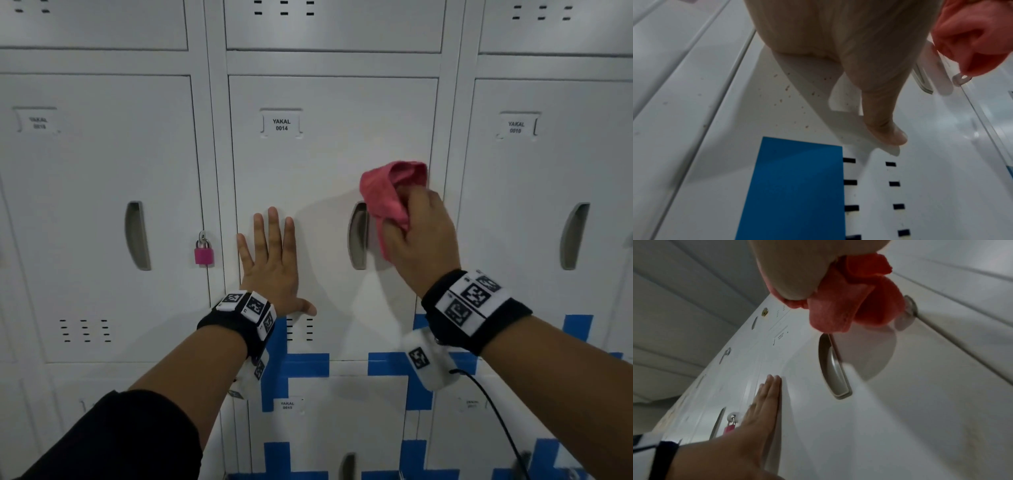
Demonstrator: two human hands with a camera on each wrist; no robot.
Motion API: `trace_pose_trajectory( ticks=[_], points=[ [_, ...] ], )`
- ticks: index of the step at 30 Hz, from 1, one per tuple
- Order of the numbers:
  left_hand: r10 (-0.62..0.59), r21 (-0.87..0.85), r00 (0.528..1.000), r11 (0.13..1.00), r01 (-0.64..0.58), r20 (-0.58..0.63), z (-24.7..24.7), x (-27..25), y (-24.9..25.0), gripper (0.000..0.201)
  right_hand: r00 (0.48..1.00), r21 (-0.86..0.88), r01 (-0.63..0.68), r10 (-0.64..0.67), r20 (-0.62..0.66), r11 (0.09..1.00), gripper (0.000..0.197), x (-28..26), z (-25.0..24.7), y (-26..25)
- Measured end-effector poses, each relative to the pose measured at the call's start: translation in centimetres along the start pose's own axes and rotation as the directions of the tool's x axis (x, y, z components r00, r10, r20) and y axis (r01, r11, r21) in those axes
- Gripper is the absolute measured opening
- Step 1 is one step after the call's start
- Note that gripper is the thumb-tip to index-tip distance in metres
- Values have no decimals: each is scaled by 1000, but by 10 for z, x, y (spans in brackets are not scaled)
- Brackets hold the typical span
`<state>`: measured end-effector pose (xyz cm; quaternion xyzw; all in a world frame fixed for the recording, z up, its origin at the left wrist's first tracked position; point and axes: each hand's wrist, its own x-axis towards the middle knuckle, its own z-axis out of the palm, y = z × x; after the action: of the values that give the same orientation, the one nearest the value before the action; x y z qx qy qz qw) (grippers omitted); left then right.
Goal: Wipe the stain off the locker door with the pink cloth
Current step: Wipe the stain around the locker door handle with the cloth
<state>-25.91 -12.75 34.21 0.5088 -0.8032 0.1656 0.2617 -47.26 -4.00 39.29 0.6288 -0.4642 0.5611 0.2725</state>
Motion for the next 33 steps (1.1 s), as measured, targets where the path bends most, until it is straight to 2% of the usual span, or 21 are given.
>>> trace_pose_trajectory(
  ticks=[1,3,5,8,11,13,15,18,21,24,28,29,31,33],
  points=[
    [-2,-1,1000,1000,2,4,0,0,0,166,1000,57,-26,26,4,998,31,5,4,-2],
    [-4,-4,1000,1000,4,16,-1,-1,1,165,993,91,-34,24,113,995,39,11,19,-3],
    [-7,-10,1000,1000,7,22,-3,-2,2,165,968,13,55,-56,246,998,42,6,37,-5],
    [-5,-11,1000,1000,5,22,-4,-2,2,165,923,-118,223,-171,346,968,38,-15,53,-2],
    [14,-26,1000,1000,-13,26,-4,-2,2,166,819,-120,395,-289,496,911,30,-36,56,11],
    [18,-36,1000,999,-17,22,-4,-2,3,167,728,-99,484,-337,597,870,31,-49,51,23],
    [15,-38,1000,999,-14,21,-4,-3,3,167,661,-71,548,-379,647,834,37,-59,43,30],
    [19,-34,999,999,-18,26,-5,-4,2,168,603,-61,625,-432,670,778,40,-65,29,32],
    [18,-31,999,999,-17,41,-5,-4,1,167,566,-34,627,-425,707,779,43,-78,18,46],
    [17,-24,999,1000,-16,37,-5,-4,1,167,571,-29,585,-386,724,810,44,-100,9,68],
    [14,-28,999,1000,-13,35,-6,-4,1,167,570,-3,585,-408,713,811,40,-110,0,81],
    [14,-29,999,999,-13,34,-6,-4,1,167,600,11,568,-423,679,823,35,-108,-1,78],
    [11,-32,999,999,-10,36,-5,-4,2,168,741,22,474,-412,531,880,23,-93,-1,64],
    [5,-30,999,1000,-4,35,-5,-4,2,168,872,15,377,-360,333,926,25,-62,1,43]
  ],
)
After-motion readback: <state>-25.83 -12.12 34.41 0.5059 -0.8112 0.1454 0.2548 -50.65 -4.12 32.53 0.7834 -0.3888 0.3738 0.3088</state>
